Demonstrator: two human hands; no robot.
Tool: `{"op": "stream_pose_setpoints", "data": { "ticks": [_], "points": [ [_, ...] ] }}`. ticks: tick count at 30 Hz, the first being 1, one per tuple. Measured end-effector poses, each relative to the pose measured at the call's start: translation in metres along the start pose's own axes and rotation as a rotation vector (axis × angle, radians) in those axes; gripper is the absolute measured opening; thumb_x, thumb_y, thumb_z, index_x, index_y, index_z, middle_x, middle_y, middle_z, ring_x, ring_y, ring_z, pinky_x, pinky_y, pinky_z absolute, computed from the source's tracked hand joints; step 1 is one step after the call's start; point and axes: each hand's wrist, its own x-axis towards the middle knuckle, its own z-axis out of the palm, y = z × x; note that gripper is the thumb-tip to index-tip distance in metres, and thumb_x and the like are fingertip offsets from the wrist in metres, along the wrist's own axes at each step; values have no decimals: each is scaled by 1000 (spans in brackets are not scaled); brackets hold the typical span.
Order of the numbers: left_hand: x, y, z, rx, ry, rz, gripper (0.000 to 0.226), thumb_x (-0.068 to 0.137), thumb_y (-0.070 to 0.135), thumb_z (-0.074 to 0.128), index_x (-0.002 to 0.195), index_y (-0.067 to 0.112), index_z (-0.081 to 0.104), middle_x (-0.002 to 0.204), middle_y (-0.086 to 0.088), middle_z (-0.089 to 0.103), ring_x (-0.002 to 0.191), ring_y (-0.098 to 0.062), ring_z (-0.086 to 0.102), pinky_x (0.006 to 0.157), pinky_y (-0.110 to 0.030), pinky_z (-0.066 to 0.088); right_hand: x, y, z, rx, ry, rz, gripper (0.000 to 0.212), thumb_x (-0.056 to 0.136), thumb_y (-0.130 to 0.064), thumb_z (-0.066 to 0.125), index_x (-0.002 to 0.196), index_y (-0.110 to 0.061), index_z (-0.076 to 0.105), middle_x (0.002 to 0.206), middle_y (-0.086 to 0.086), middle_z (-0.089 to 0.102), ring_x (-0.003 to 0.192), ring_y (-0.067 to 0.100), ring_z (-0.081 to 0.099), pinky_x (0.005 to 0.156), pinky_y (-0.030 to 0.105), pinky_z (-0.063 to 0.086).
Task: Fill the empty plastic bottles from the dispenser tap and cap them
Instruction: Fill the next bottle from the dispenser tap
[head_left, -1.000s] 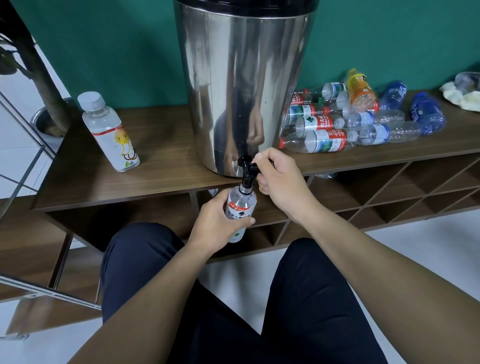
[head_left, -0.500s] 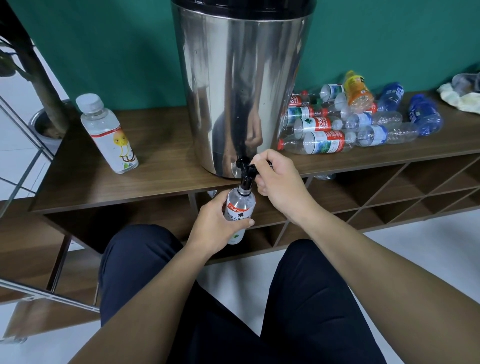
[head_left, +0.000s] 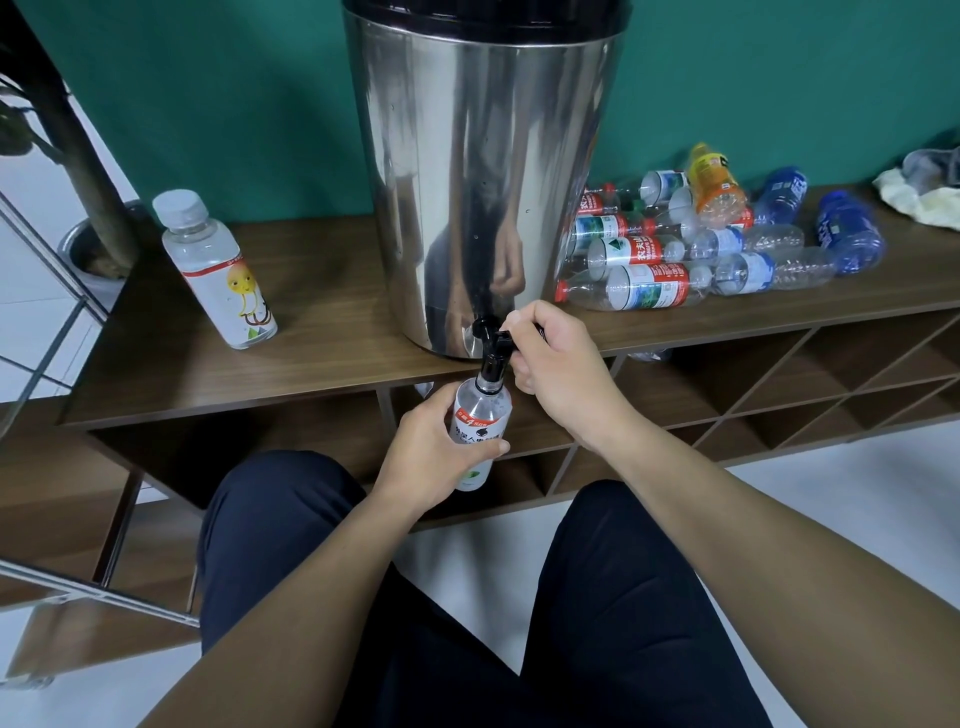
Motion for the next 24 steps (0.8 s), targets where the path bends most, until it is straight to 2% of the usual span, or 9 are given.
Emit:
{"op": "stream_pose_setpoints", "data": {
  "ticks": [5,9,14,20,24],
  "points": [
    [-1,2,0,15,4,-22,72,78,36,103,138,41,66,120,28,75,111,15,67,93,-17,53,0,0,-1,0,0,1,24,115,-27,54,97,-14,63,60,-14,45,57,9,42,58,32,35],
    [-1,2,0,11,0,-21,75,78,36,103,143,38,66,123,25,76,113,9,69,101,-25,57,-1,-1,-1,-7,-7,4,26,116,-28,54,99,-12,63,60,-14,45,57,9,42,58,31,35],
    [-1,-1,0,8,13,-10,75,77,37,104,142,37,68,123,24,77,113,7,71,102,-27,58,0,-1,-1,-15,-7,8,26,115,-28,54,97,-13,63,58,-14,45,56,8,41,57,32,34],
    [0,-2,1,15,18,2,74,76,35,104,141,36,69,122,24,77,111,9,70,98,-22,57,0,0,0,22,-5,12,26,116,-26,54,93,-18,62,59,-15,43,55,9,39,56,32,32],
    [0,0,1,18,23,6,73,76,34,105,140,35,70,120,26,77,111,12,69,91,-12,52,0,1,1,34,3,9,26,116,-26,54,92,-19,62,59,-15,44,56,10,39,57,32,32]
  ]
}}
